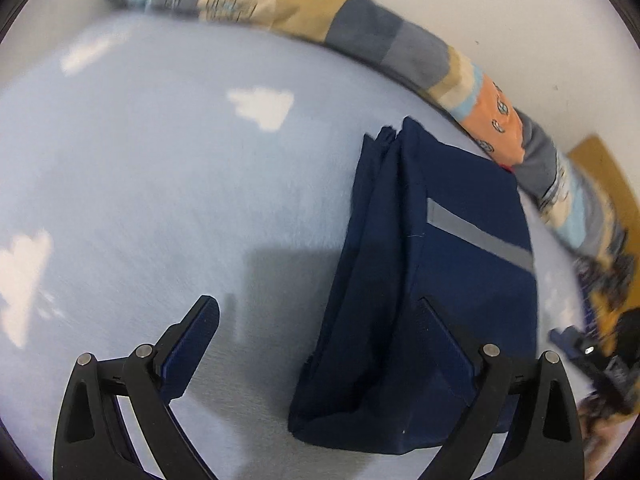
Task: Fold large clothes
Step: 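Grasp the bundle's side edge with the left gripper while the right gripper grasps it too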
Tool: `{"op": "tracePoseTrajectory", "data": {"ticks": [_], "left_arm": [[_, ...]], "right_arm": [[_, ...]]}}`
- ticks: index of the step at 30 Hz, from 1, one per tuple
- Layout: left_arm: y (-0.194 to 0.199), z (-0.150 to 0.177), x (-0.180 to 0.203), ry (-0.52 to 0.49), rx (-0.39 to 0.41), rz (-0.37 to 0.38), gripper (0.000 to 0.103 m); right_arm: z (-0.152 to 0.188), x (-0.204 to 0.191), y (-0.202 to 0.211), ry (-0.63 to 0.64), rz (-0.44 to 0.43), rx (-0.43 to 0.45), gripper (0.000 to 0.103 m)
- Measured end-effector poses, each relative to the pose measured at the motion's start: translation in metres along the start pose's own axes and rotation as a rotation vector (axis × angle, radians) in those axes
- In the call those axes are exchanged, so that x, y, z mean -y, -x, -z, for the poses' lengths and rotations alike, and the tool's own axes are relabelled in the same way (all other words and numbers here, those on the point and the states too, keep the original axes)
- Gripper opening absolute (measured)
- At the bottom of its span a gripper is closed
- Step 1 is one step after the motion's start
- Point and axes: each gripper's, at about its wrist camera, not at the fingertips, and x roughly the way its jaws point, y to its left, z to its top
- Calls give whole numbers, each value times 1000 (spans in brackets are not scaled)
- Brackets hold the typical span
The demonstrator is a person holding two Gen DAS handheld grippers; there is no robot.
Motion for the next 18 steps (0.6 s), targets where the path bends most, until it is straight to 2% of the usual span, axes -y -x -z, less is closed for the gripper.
{"op": "tracePoseTrajectory", "data": {"ticks": [4, 6, 9, 18], "left_arm": [[-16, -2, -11, 100, -52, 115, 98], [-21, -3, -10, 112, -63, 138, 98], [-27, -5, -4, 80, -72, 119, 98], [-42, -15, 1, 51, -100, 124, 99]], "right_arm": [[0, 9, -10, -38, -38, -25, 66], [2, 10, -18, -41, -39, -43, 66], [1, 13, -26, -39, -42, -61, 66], [-3, 23, -36, -60, -50, -70, 70]]}}
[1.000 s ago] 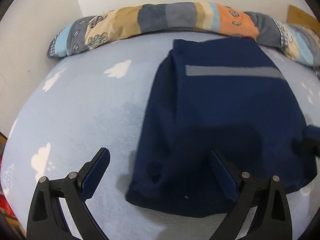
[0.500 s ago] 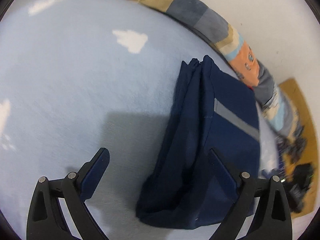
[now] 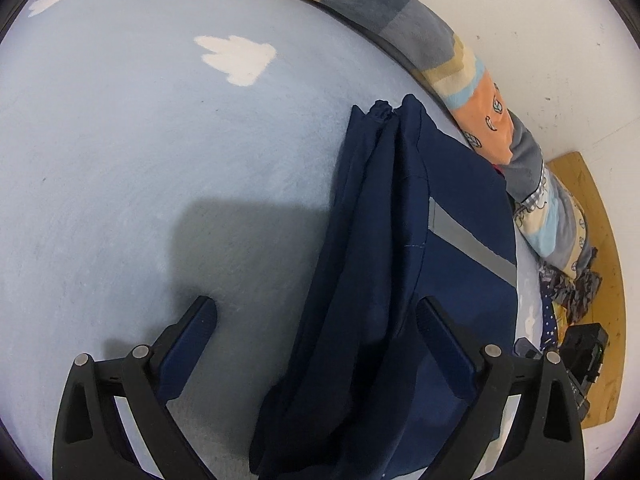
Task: Fold large clothes
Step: 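Grasp the bundle's side edge with the left gripper while the right gripper grasps it too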
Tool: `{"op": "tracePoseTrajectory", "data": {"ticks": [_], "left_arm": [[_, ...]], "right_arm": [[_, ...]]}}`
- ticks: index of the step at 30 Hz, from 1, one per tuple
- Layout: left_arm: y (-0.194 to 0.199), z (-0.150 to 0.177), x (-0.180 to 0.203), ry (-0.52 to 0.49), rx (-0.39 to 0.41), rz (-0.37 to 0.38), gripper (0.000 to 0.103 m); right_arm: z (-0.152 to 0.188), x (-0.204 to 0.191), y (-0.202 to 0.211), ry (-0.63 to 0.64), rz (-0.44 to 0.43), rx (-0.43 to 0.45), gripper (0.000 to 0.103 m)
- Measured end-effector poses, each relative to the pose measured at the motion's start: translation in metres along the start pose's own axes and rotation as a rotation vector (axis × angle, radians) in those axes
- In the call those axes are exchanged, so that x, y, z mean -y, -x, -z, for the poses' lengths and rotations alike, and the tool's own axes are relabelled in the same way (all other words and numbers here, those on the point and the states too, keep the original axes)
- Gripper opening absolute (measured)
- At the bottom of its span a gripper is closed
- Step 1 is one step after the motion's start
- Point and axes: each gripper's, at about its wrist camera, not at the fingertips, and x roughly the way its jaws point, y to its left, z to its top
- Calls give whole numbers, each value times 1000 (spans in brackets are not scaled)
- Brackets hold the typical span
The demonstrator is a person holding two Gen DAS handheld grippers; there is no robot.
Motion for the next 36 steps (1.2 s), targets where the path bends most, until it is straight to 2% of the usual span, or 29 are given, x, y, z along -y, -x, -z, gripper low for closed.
{"op": "tracePoseTrajectory", "data": {"ticks": [8, 12, 15, 19, 22, 23, 31, 32, 34, 35, 36], "left_arm": [[-10, -16, 3, -39, -6, 2, 102], [-16, -27, 7, -77, -20, 38, 102], [-22, -32, 8, -88, -25, 69, 102], [-27, -36, 12, -102, -49, 167, 102], [-33, -35, 19, -123, -82, 215, 98], [-36, -34, 21, -126, -93, 233, 93], [-53, -34, 39, -115, -115, 268, 91], [-54, -33, 44, -138, -111, 251, 91], [-55, -29, 56, -194, -97, 190, 87], [-53, -26, 63, -232, -89, 138, 74], [-52, -24, 67, -257, -82, 87, 68]], "right_arm": [[-1, 7, -11, -25, -63, -12, 74], [-4, 5, -18, -26, -92, -14, 83], [-9, 2, -25, -6, -90, -17, 85], [-16, 2, -31, -4, -101, -19, 86], [-23, 0, -37, 5, -111, -22, 88], [-24, 0, -39, 9, -113, -22, 88], [-40, -7, -63, 91, -125, -50, 89], [-41, -10, -66, 107, -117, -53, 88], [-39, -17, -67, 159, -64, -52, 77], [-37, -18, -65, 177, -46, -46, 67], [-37, -16, -62, 173, -39, -42, 58]]}}
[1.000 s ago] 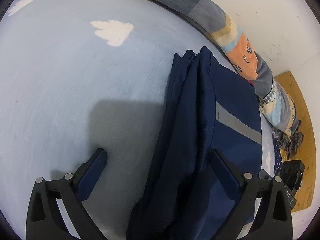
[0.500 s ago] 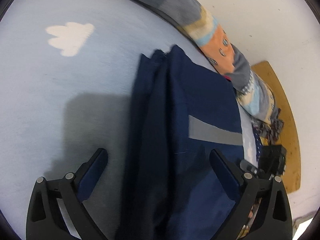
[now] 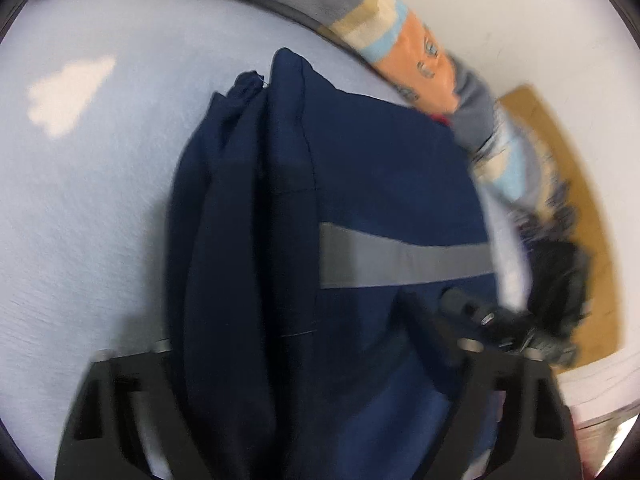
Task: Fold large clothes
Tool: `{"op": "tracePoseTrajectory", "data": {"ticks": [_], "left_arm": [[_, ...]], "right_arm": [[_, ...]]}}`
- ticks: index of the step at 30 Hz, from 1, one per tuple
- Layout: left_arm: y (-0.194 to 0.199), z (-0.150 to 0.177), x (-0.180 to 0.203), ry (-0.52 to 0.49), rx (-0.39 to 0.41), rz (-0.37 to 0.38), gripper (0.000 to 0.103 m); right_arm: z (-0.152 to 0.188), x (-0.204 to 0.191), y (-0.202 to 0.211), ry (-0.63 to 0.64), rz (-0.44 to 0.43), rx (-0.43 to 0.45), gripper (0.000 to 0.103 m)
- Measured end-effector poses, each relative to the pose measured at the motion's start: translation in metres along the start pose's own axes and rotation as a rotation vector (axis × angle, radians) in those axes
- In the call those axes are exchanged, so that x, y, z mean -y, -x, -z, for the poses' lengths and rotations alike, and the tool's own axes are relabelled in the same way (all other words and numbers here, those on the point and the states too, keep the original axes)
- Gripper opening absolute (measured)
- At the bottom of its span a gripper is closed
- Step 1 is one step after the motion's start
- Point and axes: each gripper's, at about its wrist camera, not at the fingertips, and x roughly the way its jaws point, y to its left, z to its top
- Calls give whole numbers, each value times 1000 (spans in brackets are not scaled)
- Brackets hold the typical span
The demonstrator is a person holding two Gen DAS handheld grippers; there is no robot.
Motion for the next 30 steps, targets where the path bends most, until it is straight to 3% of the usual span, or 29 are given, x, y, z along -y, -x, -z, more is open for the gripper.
{"op": "tracePoseTrajectory", "data": {"ticks": [2, 4, 10, 17, 24, 30], "left_arm": [[6, 2, 5, -17, 12, -44, 50], [13, 4, 10, -30, 34, -73, 40], [34, 10, 29, -69, 63, -128, 24], [60, 23, 45, -79, 58, -115, 23], [96, 47, 87, -142, 73, -150, 23], [125, 105, 115, -139, 119, -123, 23]], "right_arm": [[0, 3, 9, -21, -5, 16, 51], [0, -11, 15, 40, 52, 38, 47], [-6, -45, 35, 103, 91, 85, 41], [-1, -63, 53, 106, 69, 108, 39], [24, -75, 92, 98, 49, 120, 39], [71, -91, 143, 123, 55, 126, 39]]}}
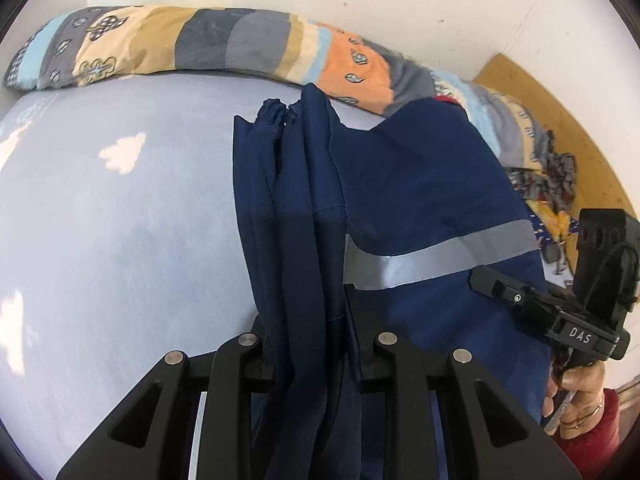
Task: Fold large clothes
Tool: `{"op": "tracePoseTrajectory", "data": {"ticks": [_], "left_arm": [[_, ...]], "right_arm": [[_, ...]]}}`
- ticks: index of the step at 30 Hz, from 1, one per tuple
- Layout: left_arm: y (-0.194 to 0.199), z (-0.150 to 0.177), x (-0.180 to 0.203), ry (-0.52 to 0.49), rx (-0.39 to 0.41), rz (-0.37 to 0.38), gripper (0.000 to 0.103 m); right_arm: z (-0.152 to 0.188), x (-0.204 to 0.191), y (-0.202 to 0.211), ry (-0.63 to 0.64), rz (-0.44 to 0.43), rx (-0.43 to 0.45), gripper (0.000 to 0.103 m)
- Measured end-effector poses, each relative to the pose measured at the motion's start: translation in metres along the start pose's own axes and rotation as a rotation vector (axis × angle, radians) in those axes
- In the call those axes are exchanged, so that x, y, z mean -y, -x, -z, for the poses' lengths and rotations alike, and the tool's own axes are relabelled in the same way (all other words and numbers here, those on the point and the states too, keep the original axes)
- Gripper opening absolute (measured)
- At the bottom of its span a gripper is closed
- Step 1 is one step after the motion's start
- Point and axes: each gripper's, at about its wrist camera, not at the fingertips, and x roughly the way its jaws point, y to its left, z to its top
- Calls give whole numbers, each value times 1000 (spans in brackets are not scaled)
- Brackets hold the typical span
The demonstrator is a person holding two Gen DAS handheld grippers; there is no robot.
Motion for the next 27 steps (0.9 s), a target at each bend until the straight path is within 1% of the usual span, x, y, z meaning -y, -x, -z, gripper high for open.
{"op": "tracePoseTrajectory", "data": {"ticks": [2, 7, 13, 16, 21, 27], "left_arm": [[6, 24, 13, 9, 4, 2, 23], [16, 78, 54, -29, 15, -25, 23], [17, 130, 87, -62, 25, 5, 23], [7, 146, 95, -75, 23, 24, 23], [-16, 151, 102, -88, -2, 21, 23], [-26, 132, 95, -78, 25, 18, 23]], "right_arm": [[19, -6, 18, 17, 14, -10, 39], [72, -12, 61, 30, 52, -21, 39], [124, -6, 102, 17, 84, -13, 39], [142, 2, 109, 18, 107, -21, 39], [150, 24, 102, 7, 146, -29, 39], [132, 28, 92, 19, 149, -1, 39]]}}
